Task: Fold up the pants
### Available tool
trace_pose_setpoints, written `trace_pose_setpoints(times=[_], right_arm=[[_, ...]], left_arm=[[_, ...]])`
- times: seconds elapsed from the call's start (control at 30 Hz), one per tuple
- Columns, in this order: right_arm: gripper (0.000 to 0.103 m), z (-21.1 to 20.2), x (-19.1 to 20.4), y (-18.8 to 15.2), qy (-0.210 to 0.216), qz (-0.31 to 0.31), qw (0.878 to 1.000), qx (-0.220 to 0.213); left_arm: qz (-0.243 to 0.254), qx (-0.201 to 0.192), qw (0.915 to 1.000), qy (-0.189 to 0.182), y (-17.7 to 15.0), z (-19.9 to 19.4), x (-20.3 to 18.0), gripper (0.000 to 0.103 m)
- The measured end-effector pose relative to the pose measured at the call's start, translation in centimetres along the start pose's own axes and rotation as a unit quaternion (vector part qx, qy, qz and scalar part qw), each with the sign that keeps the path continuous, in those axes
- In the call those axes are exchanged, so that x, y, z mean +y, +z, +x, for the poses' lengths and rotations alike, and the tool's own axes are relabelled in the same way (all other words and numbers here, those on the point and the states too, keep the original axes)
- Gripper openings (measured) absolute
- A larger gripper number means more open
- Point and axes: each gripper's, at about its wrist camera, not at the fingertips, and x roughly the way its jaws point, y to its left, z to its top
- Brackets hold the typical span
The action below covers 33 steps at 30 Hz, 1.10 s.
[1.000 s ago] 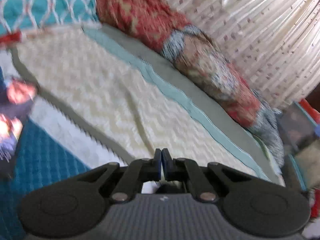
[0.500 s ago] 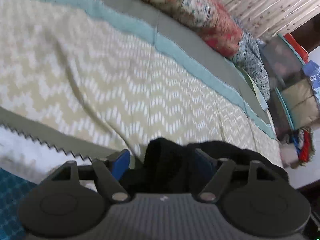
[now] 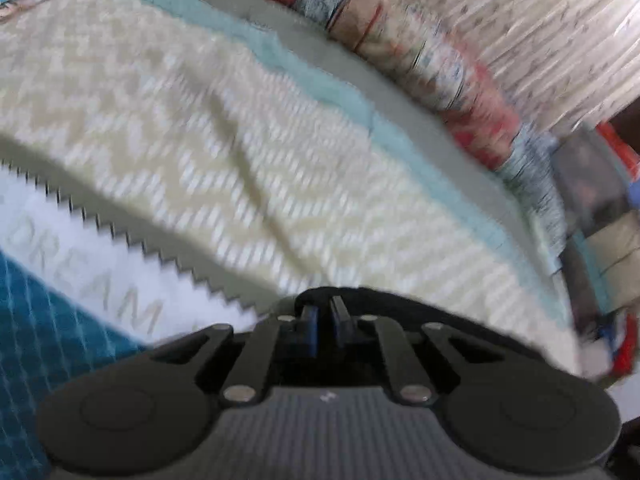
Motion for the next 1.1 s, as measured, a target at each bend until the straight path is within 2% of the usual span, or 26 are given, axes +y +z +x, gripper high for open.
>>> trace_pose_setpoints(times=[0.07,0.13,0.17,0.23,0.27,0.3,0.33,0.37,0.47,0.53,0.57,0.6,0.63,0.7,0.73,0.8,0.83,0.9,1.0,1.03,1.1], right_arm=[[0.06,-0.1,0.1,0.1,-0.002,-0.004,1.0,-0.004],[0.06,-1.1,0.4,0.5,0.005,-0.003,1.0,-0.022],[0.06,-1.7,0.6,0.7,0.009,-0.006,0.999,-0.037],[0.06,-2.4,1.4,1.0,0.021,-0.025,0.998,-0.06],[0.06,-2.7,2.0,1.2,0.029,-0.038,0.996,-0.071],[0.06,-3.0,2.7,1.3,0.038,-0.052,0.995,-0.079],[0.06,-3.0,3.4,1.2,0.047,-0.066,0.993,-0.085],[0.06,-2.9,4.0,1.1,0.055,-0.078,0.992,-0.086],[0.06,-1.9,4.7,0.6,0.068,-0.097,0.991,-0.069],[0.06,-0.4,5.1,0.3,0.056,-0.106,0.992,-0.048],[0.059,0.6,4.9,0.2,0.05,-0.105,0.993,-0.029],[0.059,2.0,4.4,0.2,0.047,-0.091,0.995,-0.002],[0.057,3.0,3.9,0.2,0.042,-0.073,0.996,0.015],[0.053,3.2,4.4,1.0,0.048,-0.064,0.997,0.01],[0.046,2.8,5.1,1.4,0.061,-0.078,0.995,-0.002],[0.044,1.8,6.9,2.2,0.076,-0.104,0.991,-0.041],[0.045,1.7,7.5,2.6,0.079,-0.108,0.99,-0.053],[0.045,2.8,8.2,3.2,0.091,-0.1,0.99,-0.045],[0.046,6.1,8.5,2.6,0.084,-0.087,0.992,0.022],[0.046,6.8,8.3,2.2,0.079,-0.093,0.992,0.028],[0.049,6.5,8.7,1.7,0.081,-0.114,0.99,0.009]], left_arm=[[-0.014,-0.008,0.9999,-0.001,-0.4,-0.9,0.0,0.02],[-0.037,-0.021,0.999,-0.011,-0.3,-2.9,0.5,0.046],[-0.038,-0.036,0.9986,-0.009,-0.4,-4.1,0.6,0.052],[-0.036,-0.044,0.9984,-0.007,-0.6,-5.8,0.9,0.071],[-0.039,-0.034,0.9986,-0.01,-0.9,-6.2,1.1,0.08],[-0.048,-0.019,0.9985,-0.019,-1.5,-6.5,1.5,0.095],[-0.056,-0.008,0.998,-0.03,-2.0,-6.4,1.7,0.102],[-0.065,0.008,0.9969,-0.045,-2.7,-6.2,1.8,0.103],[-0.085,0.055,0.9913,-0.084,-4.3,-3.7,1.4,0.103],[-0.056,0.053,0.9928,-0.091,-5.3,-2.6,0.0,0.099],[-0.034,0.058,0.9931,-0.096,-5.6,-2.1,-1.0,0.089],[-0.01,0.066,0.9937,-0.089,-5.8,-1.6,-2.2,0.043],[0.013,0.071,0.9934,-0.089,-5.9,-1.4,-3.1,0.032],[0.058,0.037,0.9939,-0.086,-5.4,-2.9,-5.3,0.024],[0.078,0.012,0.9935,-0.082,-5.1,-4.2,-6.1,0.022],[0.1,-0.039,0.9916,-0.072,-4.4,-7.0,-6.7,0.022],[0.094,-0.048,0.9924,-0.064,-4.1,-7.8,-6.5,0.022],[0.071,-0.05,0.9954,-0.042,-3.8,-8.1,-5.0,0.021],[0.025,-0.01,0.9996,-0.002,-5.0,-5.4,-2.4,0.021],[0.022,-0.001,0.9996,0.02,-5.8,-4.5,-1.8,0.022],[0.023,-0.014,0.9992,0.03,-6.5,-4.5,-1.2,0.027]])
